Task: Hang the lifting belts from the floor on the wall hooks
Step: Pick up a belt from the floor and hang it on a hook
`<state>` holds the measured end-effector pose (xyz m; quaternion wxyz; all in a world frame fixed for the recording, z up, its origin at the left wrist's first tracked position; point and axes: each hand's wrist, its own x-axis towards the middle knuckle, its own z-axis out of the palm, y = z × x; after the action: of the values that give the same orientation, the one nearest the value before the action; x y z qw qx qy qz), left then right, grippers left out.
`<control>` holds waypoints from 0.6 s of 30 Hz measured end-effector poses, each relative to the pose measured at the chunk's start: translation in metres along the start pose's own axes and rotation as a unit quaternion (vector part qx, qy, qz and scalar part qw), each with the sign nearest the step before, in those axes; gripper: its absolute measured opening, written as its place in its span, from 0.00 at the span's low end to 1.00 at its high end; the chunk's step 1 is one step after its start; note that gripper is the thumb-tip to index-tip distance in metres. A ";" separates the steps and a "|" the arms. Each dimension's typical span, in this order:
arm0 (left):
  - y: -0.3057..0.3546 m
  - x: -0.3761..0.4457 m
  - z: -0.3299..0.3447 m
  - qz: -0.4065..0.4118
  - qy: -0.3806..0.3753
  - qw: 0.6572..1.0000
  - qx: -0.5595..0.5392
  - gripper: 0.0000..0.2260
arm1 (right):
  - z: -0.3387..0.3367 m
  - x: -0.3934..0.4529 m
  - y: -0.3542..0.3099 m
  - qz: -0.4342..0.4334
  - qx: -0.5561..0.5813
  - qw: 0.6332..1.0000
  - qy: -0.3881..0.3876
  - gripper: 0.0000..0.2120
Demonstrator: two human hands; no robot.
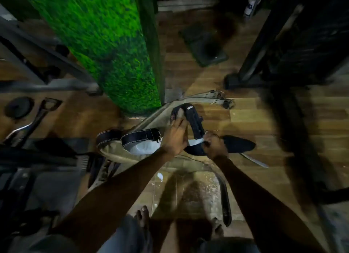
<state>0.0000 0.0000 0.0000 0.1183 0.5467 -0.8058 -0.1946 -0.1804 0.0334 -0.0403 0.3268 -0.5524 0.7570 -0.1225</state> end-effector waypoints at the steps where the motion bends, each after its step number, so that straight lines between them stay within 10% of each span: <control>1: -0.012 0.001 0.018 0.010 -0.003 1.000 0.015 0.26 | 0.020 0.007 0.005 0.005 0.010 1.000 -0.006 0.12; 18: -0.136 0.022 0.159 0.027 0.058 0.998 -0.001 0.19 | 0.207 0.087 0.049 -0.040 -0.170 0.985 -0.011 0.13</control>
<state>0.0410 -0.0354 -0.2031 0.1700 0.5351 -0.8118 -0.1601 -0.1020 0.0079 -0.2546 0.2308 -0.6310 0.7406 0.0011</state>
